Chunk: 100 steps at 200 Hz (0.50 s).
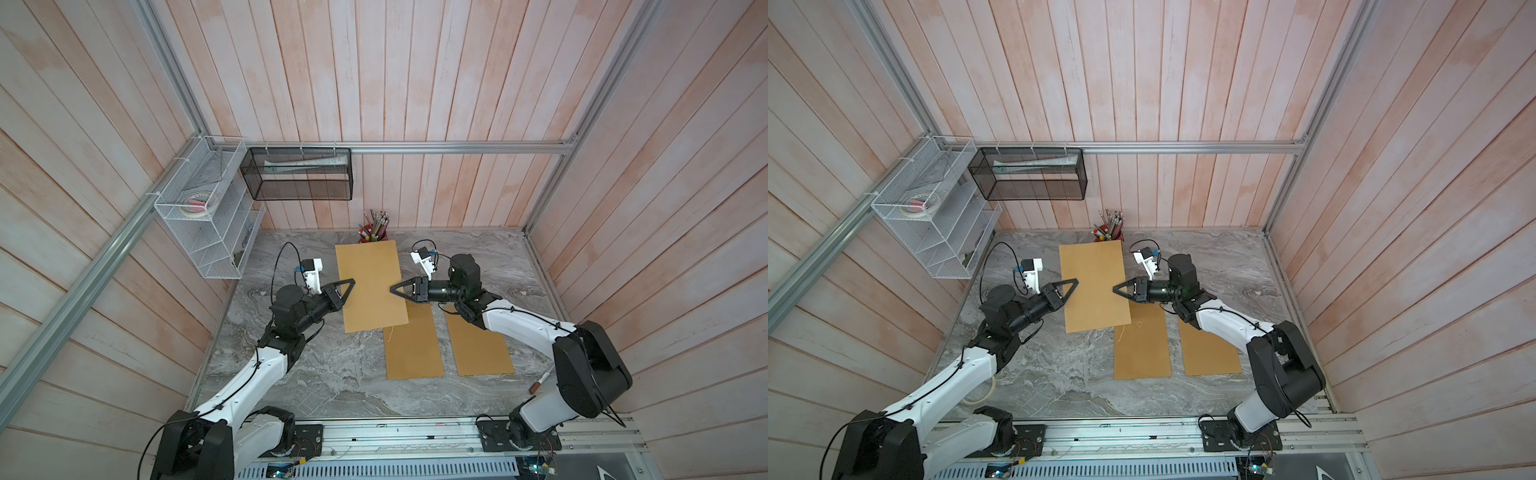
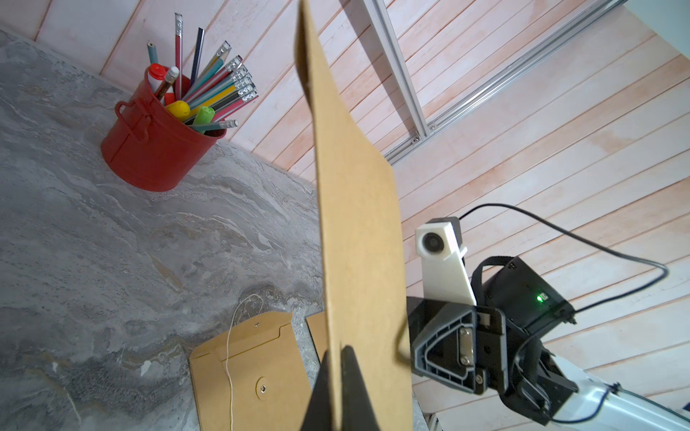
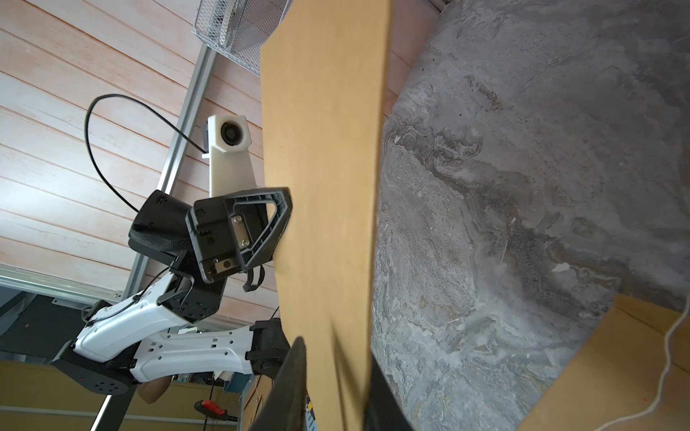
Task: Open the file bag
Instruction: Pick up the file bag from the center of the board.
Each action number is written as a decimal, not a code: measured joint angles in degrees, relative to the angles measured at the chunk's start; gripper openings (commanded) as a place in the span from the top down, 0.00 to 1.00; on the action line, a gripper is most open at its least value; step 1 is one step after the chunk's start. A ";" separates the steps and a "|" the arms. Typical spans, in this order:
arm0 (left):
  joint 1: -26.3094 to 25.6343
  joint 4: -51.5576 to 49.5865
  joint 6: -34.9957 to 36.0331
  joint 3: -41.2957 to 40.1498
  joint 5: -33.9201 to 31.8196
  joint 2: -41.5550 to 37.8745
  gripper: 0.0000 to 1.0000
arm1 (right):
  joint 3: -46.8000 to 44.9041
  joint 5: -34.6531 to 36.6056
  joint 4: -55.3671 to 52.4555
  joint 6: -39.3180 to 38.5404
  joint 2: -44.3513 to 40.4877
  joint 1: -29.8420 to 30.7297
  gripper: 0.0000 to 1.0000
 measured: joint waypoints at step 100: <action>0.76 -0.68 2.10 0.42 -2.36 0.00 1.00 | -3.06 1.46 -1.40 -0.55 -1.88 2.38 0.87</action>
